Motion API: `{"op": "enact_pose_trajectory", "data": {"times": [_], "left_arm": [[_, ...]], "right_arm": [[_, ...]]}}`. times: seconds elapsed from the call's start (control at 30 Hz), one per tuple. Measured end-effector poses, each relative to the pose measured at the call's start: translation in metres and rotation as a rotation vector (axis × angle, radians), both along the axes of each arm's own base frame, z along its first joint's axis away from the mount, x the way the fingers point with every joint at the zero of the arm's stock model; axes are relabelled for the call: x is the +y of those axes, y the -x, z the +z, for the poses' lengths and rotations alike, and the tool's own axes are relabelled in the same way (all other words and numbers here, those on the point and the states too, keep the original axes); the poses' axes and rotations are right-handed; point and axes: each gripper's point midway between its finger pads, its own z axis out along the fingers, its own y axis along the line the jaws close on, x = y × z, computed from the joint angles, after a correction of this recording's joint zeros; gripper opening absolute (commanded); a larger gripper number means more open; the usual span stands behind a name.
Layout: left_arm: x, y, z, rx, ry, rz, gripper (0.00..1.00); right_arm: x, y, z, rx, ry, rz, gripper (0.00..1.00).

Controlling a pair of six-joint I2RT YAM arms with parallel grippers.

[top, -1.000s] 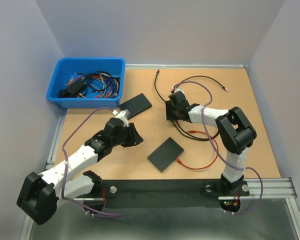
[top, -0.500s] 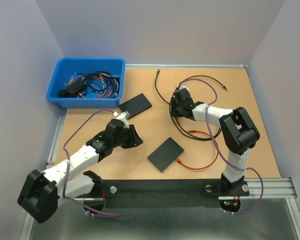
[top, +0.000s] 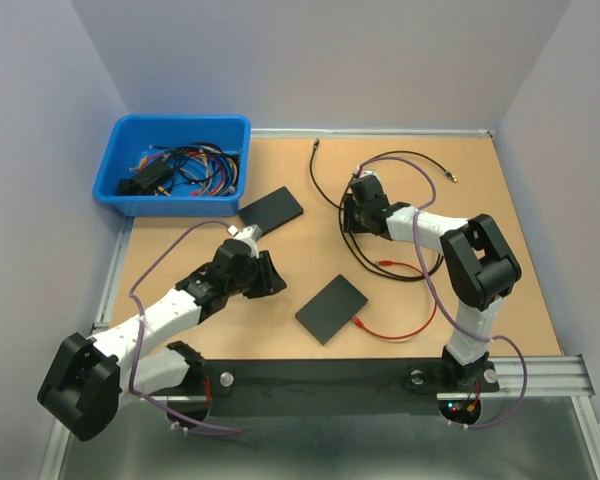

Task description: Insert the plug into the switch port

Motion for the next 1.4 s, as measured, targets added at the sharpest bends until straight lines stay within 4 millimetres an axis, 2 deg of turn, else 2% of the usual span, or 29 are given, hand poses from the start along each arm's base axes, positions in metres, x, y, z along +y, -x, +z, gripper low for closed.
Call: {"op": "enact_pose_trajectory", "data": {"times": [0.23, 0.47, 0.6, 0.7, 0.8, 0.83, 0.93, 1.13, 1.2, 1.27, 1.33, 1.4], "left_arm": [[0.0, 0.001, -0.006, 0.016, -0.009, -0.003, 0.48], [-0.001, 0.0, -0.009, 0.02, -0.012, -0.003, 0.48], [-0.001, -0.001, -0.009, 0.018, -0.011, -0.003, 0.48], [-0.001, -0.001, -0.008, 0.015, -0.008, -0.003, 0.48], [-0.002, -0.002, -0.008, 0.011, -0.006, -0.003, 0.48], [-0.002, -0.002, -0.008, 0.01, -0.005, -0.003, 0.48], [-0.002, -0.003, -0.007, 0.007, -0.003, -0.003, 0.47], [-0.001, -0.003, -0.001, -0.013, 0.004, 0.004, 0.45], [0.0, -0.005, 0.011, -0.05, 0.02, 0.015, 0.45], [0.002, -0.008, 0.024, -0.089, 0.036, 0.026, 0.45], [0.001, -0.013, 0.045, -0.144, 0.065, 0.04, 0.45], [-0.001, -0.019, 0.073, -0.214, 0.112, 0.048, 0.45]], "right_arm": [[0.002, 0.001, -0.001, 0.005, -0.006, 0.007, 0.41], [0.0, 0.002, -0.015, 0.03, 0.01, 0.007, 0.38], [0.002, 0.0, -0.016, 0.023, 0.009, 0.01, 0.37], [0.004, -0.004, -0.016, 0.016, 0.008, 0.012, 0.29], [0.006, -0.008, -0.016, 0.01, 0.004, 0.012, 0.17], [0.006, -0.009, -0.016, 0.008, 0.002, 0.011, 0.1], [0.009, -0.012, -0.016, 0.0, -0.003, 0.015, 0.0], [0.008, -0.011, -0.014, -0.006, 0.01, 0.037, 0.0], [0.004, -0.006, -0.008, -0.01, 0.026, 0.051, 0.0], [0.0, 0.0, 0.009, -0.033, 0.03, 0.064, 0.0], [-0.001, 0.007, 0.035, -0.073, 0.002, 0.085, 0.01], [0.003, 0.017, 0.074, -0.138, -0.055, 0.125, 0.0]]}}
